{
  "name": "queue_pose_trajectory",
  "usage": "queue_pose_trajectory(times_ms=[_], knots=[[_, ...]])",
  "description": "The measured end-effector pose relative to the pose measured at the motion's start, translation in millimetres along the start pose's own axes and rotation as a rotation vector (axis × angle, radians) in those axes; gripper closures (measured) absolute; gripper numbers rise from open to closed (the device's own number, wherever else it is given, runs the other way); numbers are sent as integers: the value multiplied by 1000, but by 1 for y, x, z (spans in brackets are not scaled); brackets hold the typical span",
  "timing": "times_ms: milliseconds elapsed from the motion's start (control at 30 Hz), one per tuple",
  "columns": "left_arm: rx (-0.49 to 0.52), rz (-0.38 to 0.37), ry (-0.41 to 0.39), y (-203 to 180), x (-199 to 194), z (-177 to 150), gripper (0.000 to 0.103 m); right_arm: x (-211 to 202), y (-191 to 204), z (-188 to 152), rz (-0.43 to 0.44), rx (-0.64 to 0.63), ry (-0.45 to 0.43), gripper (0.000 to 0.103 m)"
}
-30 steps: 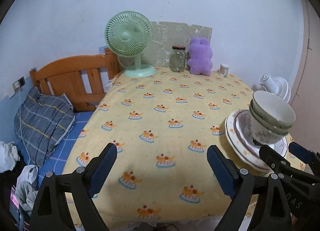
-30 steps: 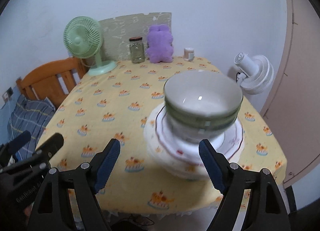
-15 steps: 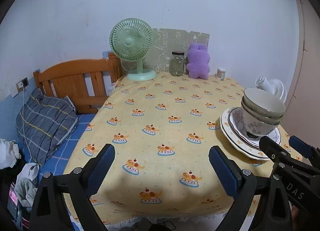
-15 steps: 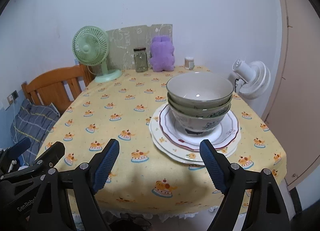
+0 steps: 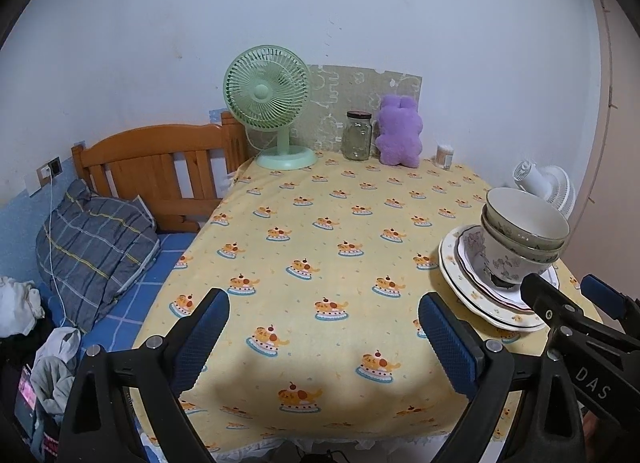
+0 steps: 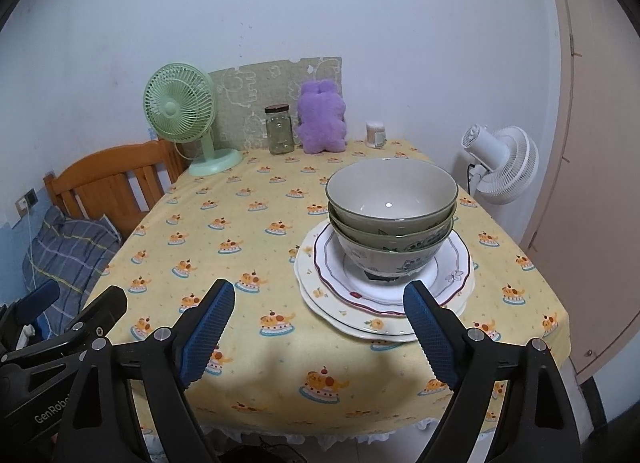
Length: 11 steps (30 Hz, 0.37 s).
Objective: Organize plates and bowls
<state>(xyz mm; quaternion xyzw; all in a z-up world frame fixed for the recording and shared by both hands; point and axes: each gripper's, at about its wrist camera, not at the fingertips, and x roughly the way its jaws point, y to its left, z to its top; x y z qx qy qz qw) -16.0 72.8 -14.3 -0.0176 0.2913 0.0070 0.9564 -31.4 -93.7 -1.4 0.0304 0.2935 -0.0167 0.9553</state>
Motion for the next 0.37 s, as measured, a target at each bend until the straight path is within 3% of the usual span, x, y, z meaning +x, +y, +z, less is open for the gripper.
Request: queue_pose_trajectory(times_ms=[367], knots=[[-9,2,-1,2,-3,0,5,-2,1,1,-1,-3,7,14]])
